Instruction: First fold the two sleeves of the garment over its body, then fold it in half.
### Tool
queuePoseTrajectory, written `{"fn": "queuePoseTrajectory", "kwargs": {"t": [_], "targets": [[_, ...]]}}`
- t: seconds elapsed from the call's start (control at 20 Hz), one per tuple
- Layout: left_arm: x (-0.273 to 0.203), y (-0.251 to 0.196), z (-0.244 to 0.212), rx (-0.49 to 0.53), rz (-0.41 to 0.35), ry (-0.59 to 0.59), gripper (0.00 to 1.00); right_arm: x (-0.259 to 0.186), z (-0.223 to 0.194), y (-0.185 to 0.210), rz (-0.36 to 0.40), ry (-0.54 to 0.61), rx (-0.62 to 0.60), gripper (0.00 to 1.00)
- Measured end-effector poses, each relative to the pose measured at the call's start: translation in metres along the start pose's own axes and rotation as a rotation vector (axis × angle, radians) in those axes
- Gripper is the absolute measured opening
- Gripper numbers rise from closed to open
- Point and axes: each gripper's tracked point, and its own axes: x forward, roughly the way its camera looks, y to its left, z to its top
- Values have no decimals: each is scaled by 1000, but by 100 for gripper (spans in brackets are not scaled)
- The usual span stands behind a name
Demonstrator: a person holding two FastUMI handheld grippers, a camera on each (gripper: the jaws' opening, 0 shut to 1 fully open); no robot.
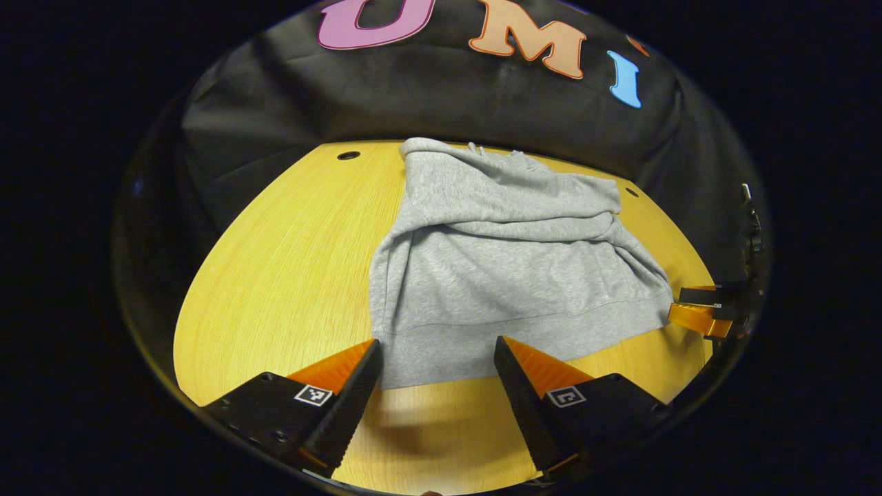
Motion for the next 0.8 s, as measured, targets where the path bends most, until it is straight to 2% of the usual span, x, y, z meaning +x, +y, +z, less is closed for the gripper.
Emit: {"fn": "queuePoseTrajectory", "kwargs": {"t": [0.35, 0.45, 0.55, 0.6, 0.65, 0.7, 0.75, 0.8], "targets": [[8, 8, -7, 0, 50, 7, 95, 12, -11, 0, -37, 30, 38, 99], [8, 8, -9, 28, 65, 1, 92, 12, -11, 1, -37, 25, 37, 94], [8, 2, -8, 31, 64, -9, 91, 13, -11, 3, -28, 22, 29, 97], [8, 3, -8, 38, 56, -11, 89, 13, -11, 5, -23, 21, 28, 90], [9, 0, -6, 47, 37, -17, 86, 14, -11, 8, -11, 23, 31, 89], [13, -3, -7, 62, 16, -17, 81, 14, -10, 11, -1, 22, 30, 75], [14, -5, -4, 75, -5, -17, 70, 15, -11, 17, 14, 28, 28, 66], [16, -8, -4, 89, -23, -13, 62, 16, -11, 22, 34, 35, 31, 51]]}}
